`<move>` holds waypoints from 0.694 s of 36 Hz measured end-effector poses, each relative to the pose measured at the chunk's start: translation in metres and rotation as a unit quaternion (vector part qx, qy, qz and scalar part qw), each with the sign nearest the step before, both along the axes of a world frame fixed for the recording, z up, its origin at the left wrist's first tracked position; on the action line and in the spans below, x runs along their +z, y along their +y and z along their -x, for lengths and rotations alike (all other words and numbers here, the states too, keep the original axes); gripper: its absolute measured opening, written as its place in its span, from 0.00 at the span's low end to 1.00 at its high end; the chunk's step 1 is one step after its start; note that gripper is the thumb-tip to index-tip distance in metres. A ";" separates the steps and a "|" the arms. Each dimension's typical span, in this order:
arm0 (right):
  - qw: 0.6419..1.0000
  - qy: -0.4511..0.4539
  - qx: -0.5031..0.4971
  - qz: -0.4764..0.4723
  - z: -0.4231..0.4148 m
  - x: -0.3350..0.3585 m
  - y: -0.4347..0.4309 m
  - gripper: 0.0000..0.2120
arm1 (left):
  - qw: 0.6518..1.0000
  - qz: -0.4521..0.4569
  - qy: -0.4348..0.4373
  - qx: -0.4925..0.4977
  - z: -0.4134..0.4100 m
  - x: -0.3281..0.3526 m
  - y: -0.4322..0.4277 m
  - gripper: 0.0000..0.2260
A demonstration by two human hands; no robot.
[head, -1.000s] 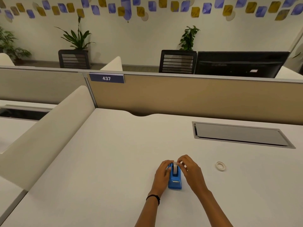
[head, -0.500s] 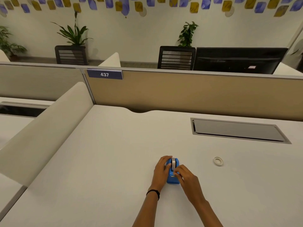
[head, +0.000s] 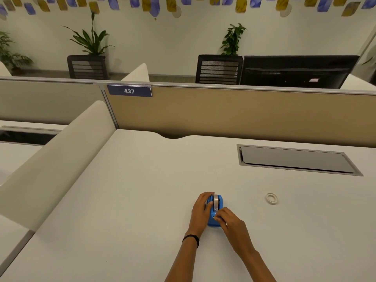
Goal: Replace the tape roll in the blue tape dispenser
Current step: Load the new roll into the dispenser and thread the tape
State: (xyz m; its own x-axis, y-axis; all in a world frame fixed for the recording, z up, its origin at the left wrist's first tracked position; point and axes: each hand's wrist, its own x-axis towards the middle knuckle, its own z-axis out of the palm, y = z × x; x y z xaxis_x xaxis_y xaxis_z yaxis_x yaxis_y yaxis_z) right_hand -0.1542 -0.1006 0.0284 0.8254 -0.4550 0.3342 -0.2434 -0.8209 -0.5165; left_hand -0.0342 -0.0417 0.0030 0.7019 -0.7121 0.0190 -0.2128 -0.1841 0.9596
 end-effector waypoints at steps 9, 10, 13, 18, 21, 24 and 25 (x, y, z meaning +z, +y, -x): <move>0.999 0.005 0.024 0.031 0.002 0.003 -0.002 0.34 | 1.000 0.000 -0.002 -0.002 0.001 -0.001 0.001 0.13; 0.999 0.010 0.027 0.031 0.002 0.003 -0.002 0.32 | 1.000 0.001 -0.003 -0.002 0.001 -0.001 0.000 0.13; 0.999 0.016 0.035 0.038 0.001 0.004 -0.004 0.29 | 1.000 0.003 -0.004 -0.002 0.000 -0.003 0.000 0.13; 0.999 0.033 0.037 0.001 0.002 0.004 -0.006 0.16 | 1.000 -0.001 -0.004 -0.006 -0.001 -0.002 0.000 0.13; 0.997 0.062 0.043 -0.024 0.001 0.004 -0.006 0.09 | 1.000 -0.004 -0.004 -0.009 -0.002 -0.003 0.000 0.13; 0.994 0.080 0.044 -0.060 0.002 0.008 -0.006 0.12 | 1.000 -0.010 -0.008 -0.013 -0.002 0.000 0.001 0.13; 0.992 0.093 0.040 -0.072 0.002 0.010 -0.005 0.13 | 1.000 -0.011 -0.010 -0.013 -0.002 0.000 0.001 0.13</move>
State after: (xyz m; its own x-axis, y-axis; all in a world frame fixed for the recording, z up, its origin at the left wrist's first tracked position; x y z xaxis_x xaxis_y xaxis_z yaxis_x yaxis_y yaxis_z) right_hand -0.1557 -0.1059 0.0380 0.9018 -0.4180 0.1099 -0.2827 -0.7628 -0.5816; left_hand -0.0319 -0.0411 0.0030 0.6831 -0.7302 0.0170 -0.2360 -0.1985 0.9513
